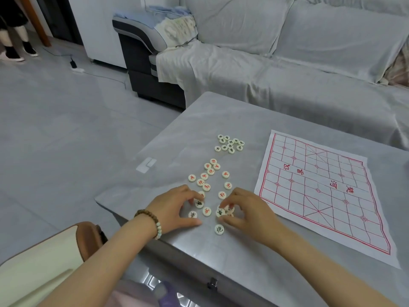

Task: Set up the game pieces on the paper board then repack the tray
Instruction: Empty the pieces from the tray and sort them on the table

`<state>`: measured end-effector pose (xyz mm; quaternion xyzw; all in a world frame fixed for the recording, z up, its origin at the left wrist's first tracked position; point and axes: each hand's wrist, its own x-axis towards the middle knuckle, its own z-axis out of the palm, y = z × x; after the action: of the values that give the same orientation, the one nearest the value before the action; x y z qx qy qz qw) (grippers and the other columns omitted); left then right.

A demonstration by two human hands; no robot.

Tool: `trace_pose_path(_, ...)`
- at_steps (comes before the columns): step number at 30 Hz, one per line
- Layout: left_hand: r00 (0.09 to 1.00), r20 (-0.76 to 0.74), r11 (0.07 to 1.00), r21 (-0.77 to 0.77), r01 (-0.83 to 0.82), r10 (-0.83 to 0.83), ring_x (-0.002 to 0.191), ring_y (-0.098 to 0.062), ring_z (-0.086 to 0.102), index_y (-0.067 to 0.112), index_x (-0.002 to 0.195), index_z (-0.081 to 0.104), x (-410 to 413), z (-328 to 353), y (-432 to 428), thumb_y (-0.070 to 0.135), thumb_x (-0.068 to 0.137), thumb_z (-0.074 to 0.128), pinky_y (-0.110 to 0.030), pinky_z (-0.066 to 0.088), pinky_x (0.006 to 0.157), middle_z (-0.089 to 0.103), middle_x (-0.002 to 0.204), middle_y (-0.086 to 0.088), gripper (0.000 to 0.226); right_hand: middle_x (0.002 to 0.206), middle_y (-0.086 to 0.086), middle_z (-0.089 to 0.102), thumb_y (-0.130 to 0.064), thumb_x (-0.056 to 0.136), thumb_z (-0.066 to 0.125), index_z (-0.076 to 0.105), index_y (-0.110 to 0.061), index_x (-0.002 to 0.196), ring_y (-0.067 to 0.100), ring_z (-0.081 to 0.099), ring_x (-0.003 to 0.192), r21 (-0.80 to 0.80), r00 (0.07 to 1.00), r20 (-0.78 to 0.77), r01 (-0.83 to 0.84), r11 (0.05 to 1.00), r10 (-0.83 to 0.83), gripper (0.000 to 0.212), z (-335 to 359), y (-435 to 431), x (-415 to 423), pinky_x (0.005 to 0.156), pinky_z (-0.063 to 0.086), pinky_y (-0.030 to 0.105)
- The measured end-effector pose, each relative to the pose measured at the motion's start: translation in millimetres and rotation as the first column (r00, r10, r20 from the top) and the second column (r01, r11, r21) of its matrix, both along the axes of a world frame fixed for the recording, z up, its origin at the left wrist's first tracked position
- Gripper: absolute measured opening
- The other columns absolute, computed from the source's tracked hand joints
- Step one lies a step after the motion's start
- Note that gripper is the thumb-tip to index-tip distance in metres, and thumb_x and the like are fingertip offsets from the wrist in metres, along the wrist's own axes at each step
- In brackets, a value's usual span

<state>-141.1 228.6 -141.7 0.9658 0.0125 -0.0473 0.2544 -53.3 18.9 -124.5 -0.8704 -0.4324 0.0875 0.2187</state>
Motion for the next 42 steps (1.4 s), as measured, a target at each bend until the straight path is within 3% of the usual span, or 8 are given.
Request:
trace_pose_path(5,1.000,0.013,1.000,-0.009,-0.001,0.001,0.084,-0.001,0.048,0.043,0.119,0.050,0.6,-4.3,-3.2,0.050,0.078,0.064,-0.021,0.046,0.078,0.048,0.103,0.016,0.044,0.093,-0.016,0.053,-0.040,0.080,0.068,0.062,-0.027,0.099,-0.009,0.044,0.076,-0.032,0.996,-0.084,0.012,0.999,-0.015,0.024,-9.9,-28.9,-18.0,0.067,0.034,0.009)
trace_pose_path(11,0.999,0.042,0.996,-0.079,-0.031,0.034,0.083,-0.002,0.051,0.043,0.110,0.054,-2.0,-12.3,0.8,0.045,0.080,0.065,-0.023,0.049,0.080,0.048,0.098,0.017,0.032,0.092,-0.020,0.050,-0.039,0.079,0.069,0.063,-0.029,0.103,-0.011,0.045,0.086,0.073,0.995,-0.102,0.021,0.997,-0.013,0.027,-27.0,-20.1,-27.1,0.072,0.034,0.005)
trace_pose_path(18,0.997,0.072,0.999,-0.041,-0.019,0.022,0.075,0.001,0.047,0.049,0.134,0.032,-2.5,-11.2,0.0,0.048,0.085,0.057,-0.017,0.046,0.069,0.044,0.102,0.016,0.055,0.083,-0.020,0.045,-0.036,0.083,0.066,0.067,-0.031,0.102,0.001,0.047,0.080,0.146,0.994,-0.104,0.043,0.988,-0.028,0.019,-32.4,-15.1,-32.3,0.069,0.036,0.011)
trace_pose_path(23,0.998,0.055,0.998,0.064,0.021,-0.024,0.067,0.002,0.042,0.048,0.137,0.029,3.3,-13.7,-5.5,0.054,0.089,0.046,-0.011,0.035,0.059,0.041,0.110,0.012,0.051,0.084,-0.021,0.046,-0.038,0.085,0.064,0.067,-0.031,0.102,0.002,0.048,0.078,0.162,0.994,-0.103,0.038,0.986,-0.021,0.019,-34.3,-15.7,-31.3,0.069,0.036,0.012)
trace_pose_path(28,0.995,0.094,0.999,-0.033,-0.013,0.017,0.078,-0.001,0.050,0.038,0.125,0.049,0.8,-11.7,3.1,0.043,0.085,0.059,-0.015,0.045,0.073,0.046,0.100,0.018,0.042,0.083,-0.022,0.046,-0.041,0.084,0.064,0.067,-0.031,0.101,0.001,0.048,0.078,0.172,0.996,-0.093,0.026,0.985,-0.010,0.019,-36.3,-15.8,-31.0,0.068,0.037,0.012)
trace_pose_path(31,0.989,0.135,0.995,-0.094,-0.044,0.056,0.077,0.000,0.052,0.031,0.113,0.059,-0.1,-12.6,5.2,0.037,0.082,0.066,-0.013,0.045,0.071,0.053,0.093,0.018,0.033,0.083,-0.021,0.048,-0.042,0.083,0.065,0.068,-0.029,0.100,0.004,0.049,0.078,0.214,0.994,-0.103,0.068,0.974,-0.047,0.022,-35.1,-14.1,-28.2,0.068,0.038,0.013)
trace_pose_path(39,0.995,0.101,0.999,-0.053,-0.005,0.010,0.083,-0.005,0.056,0.026,0.105,0.065,7.8,-12.0,7.7,0.039,0.081,0.067,-0.018,0.047,0.077,0.059,0.096,0.009,0.027,0.086,-0.017,0.054,-0.040,0.079,0.069,0.069,-0.031,0.098,0.008,0.048,0.073,0.298,0.977,-0.154,0.189,0.936,-0.148,0.021,-32.6,-2.6,-3.8,0.062,0.037,0.012)
trace_pose_path(42,0.989,0.128,0.984,-0.167,-0.058,0.080,0.080,-0.007,0.057,0.025,0.100,0.068,10.3,-1.1,12.3,0.033,0.077,0.071,-0.014,0.048,0.074,0.059,0.088,0.011,0.024,0.087,-0.016,0.056,-0.033,0.079,0.071,0.069,-0.031,0.098,0.004,0.049,0.074,0.325,0.974,-0.154,0.210,0.922,-0.167,0.019,-28.0,-0.3,12.0,0.063,0.037,0.010)
